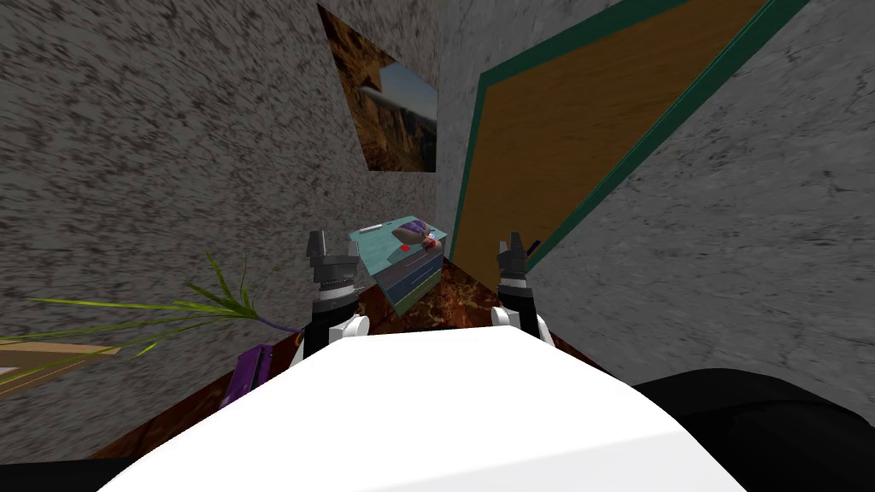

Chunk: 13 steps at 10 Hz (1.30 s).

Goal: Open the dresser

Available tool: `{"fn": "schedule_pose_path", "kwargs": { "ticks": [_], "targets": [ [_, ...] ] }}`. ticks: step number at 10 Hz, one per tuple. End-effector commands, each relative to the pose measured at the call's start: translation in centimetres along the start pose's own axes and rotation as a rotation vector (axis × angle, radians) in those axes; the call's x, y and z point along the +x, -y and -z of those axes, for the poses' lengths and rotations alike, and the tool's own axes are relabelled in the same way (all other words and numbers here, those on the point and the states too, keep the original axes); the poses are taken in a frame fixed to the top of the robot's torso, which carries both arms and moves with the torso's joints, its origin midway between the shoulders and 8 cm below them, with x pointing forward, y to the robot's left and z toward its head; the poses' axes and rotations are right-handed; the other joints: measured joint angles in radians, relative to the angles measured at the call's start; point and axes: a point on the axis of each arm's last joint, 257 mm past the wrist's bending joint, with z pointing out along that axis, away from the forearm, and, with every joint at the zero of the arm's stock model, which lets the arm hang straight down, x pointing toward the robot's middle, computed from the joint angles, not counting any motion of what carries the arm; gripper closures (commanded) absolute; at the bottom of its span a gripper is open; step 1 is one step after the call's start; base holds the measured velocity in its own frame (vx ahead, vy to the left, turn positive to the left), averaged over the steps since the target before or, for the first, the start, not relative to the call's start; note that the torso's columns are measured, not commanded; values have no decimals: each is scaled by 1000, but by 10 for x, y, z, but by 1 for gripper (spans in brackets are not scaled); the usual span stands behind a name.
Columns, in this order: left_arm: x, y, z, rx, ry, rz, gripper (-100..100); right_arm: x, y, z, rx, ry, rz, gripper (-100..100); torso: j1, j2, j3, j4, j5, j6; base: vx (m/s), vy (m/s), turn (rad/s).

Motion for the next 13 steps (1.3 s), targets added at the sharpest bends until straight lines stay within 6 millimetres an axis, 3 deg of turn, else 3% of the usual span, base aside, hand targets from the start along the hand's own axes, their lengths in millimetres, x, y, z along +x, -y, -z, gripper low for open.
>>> {"fn": "schedule_pose_path", "kwargs": {
  "ticks": [1,9,10,13],
  "targets": [
    [0,0,0,0,0,0,0,0,0,0,0,0,0,0,0,40,-82,41,0,0,0,0,0],
    [0,0,0,0,0,0,0,0,0,0,0,0,0,0,0,618,-1234,617,0,0,0,0,0],
    [2,-4,1,-8,-27,-10,-100,0,0,0,0,0,0,0,0,691,-1382,691,0,0,19,-8,17],
    [2,-18,6,-39,-73,-28,-100,0,0,0,0,0,0,0,-1,736,-1476,736,0,0,41,-38,35]
  ]
}}
